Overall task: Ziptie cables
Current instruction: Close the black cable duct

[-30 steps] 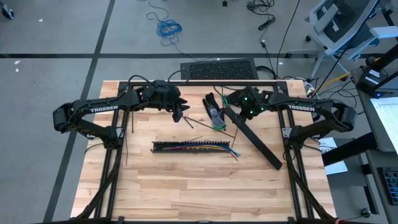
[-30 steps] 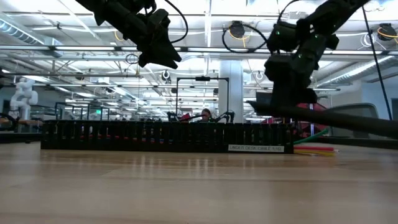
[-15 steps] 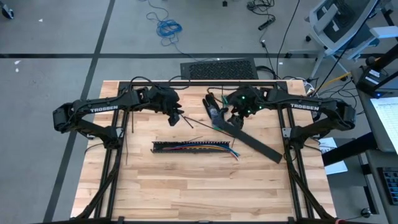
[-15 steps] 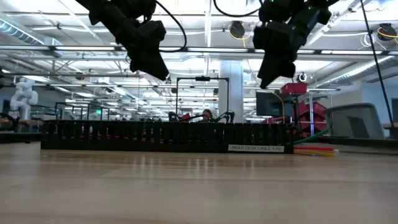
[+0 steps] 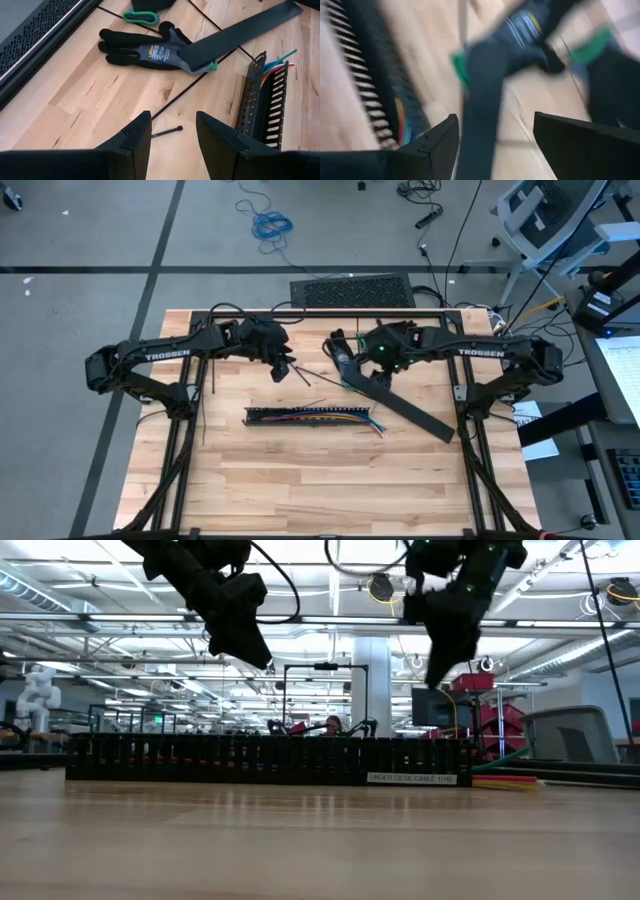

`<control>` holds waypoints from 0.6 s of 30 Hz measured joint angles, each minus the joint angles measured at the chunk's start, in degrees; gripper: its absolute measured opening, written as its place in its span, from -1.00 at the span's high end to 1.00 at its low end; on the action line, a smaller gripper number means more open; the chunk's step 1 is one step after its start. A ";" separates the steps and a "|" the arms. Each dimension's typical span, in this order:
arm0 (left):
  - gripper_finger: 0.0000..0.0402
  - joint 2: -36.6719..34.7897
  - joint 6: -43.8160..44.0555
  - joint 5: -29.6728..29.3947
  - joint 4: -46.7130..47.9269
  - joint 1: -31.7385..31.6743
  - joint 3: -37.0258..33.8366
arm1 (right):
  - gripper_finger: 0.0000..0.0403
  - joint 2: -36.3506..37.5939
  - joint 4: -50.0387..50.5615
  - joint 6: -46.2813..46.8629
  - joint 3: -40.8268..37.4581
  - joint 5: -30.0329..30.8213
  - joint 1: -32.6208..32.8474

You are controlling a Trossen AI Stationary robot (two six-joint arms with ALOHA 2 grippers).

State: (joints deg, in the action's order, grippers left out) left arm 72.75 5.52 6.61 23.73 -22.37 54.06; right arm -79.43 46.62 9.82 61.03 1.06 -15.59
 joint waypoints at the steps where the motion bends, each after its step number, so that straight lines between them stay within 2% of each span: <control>1: 0.25 0.00 0.00 0.00 0.00 0.00 0.00 | -0.19 -0.17 1.15 1.54 -0.16 0.74 -0.29; 5: 0.25 0.00 0.00 0.00 0.02 0.00 0.00 | -0.19 -1.29 0.90 6.38 -2.22 1.16 -0.45; 9: 0.25 0.00 -0.35 0.01 -0.04 0.02 0.00 | -0.22 -5.97 -1.16 10.48 -2.33 0.19 0.43; 18: 0.25 0.00 -0.34 0.00 -0.09 0.00 0.00 | -0.44 -15.84 -4.30 15.42 -0.48 -2.80 1.06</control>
State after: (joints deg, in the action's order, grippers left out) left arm 72.75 5.18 6.61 23.63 -22.37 54.06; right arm -95.28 42.31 25.25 60.55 -1.75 -14.52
